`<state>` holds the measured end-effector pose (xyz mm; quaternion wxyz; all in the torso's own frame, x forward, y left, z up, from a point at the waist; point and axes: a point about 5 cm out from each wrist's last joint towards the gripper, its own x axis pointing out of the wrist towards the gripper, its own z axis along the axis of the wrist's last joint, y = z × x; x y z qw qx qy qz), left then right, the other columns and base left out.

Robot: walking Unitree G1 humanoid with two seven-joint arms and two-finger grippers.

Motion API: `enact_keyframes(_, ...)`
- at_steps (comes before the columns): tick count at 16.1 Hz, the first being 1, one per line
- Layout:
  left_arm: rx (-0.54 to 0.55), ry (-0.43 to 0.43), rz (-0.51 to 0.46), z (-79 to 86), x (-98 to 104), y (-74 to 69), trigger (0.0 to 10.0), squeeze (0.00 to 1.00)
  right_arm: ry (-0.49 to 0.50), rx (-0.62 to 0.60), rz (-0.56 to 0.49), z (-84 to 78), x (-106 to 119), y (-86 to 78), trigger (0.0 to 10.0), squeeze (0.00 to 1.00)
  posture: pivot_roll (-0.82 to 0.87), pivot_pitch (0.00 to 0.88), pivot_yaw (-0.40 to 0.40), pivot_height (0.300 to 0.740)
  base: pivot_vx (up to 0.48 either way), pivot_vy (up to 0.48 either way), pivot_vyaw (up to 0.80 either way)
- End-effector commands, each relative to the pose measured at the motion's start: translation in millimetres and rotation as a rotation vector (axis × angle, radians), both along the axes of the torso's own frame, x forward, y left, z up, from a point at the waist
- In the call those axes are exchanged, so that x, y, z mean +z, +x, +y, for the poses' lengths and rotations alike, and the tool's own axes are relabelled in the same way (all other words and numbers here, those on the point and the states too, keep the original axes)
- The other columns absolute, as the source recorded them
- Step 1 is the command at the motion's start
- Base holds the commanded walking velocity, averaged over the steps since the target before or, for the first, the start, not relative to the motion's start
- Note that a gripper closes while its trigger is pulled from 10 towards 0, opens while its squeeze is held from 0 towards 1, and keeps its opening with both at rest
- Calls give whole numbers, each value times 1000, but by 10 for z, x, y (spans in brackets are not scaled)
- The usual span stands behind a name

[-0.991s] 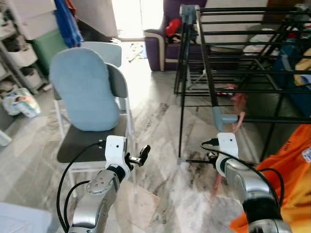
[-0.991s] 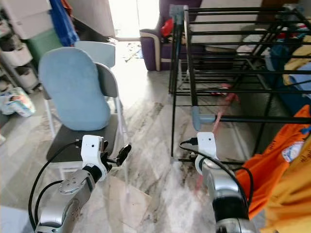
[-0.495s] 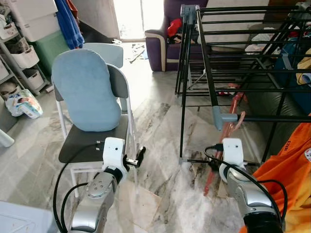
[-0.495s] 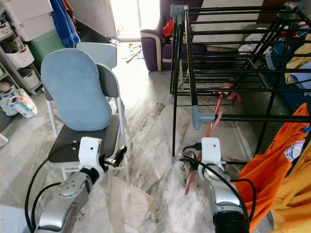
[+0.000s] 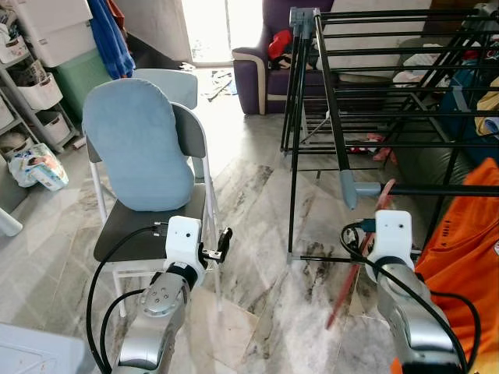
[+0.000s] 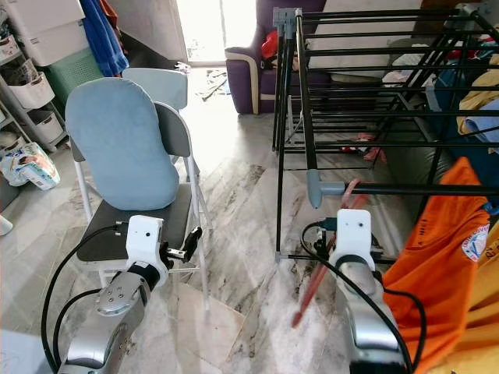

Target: Hang hanger

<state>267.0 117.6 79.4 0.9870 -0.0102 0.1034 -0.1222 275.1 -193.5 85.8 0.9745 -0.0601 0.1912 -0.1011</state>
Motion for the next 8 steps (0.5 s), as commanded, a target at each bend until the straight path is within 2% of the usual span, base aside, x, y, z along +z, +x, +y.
enact_keyframes(1,6,20,-7,19,8,27,10000,0,-3,11,-26,55,53,0,10000,1000,-114,0,72,740,-255,0,0)
enact_keyframes(8,2,30,-11,2,3,49,10000,0,-22,9,-68,73,135,14,10000,1000,-114,0,67,740,-338,0,0)
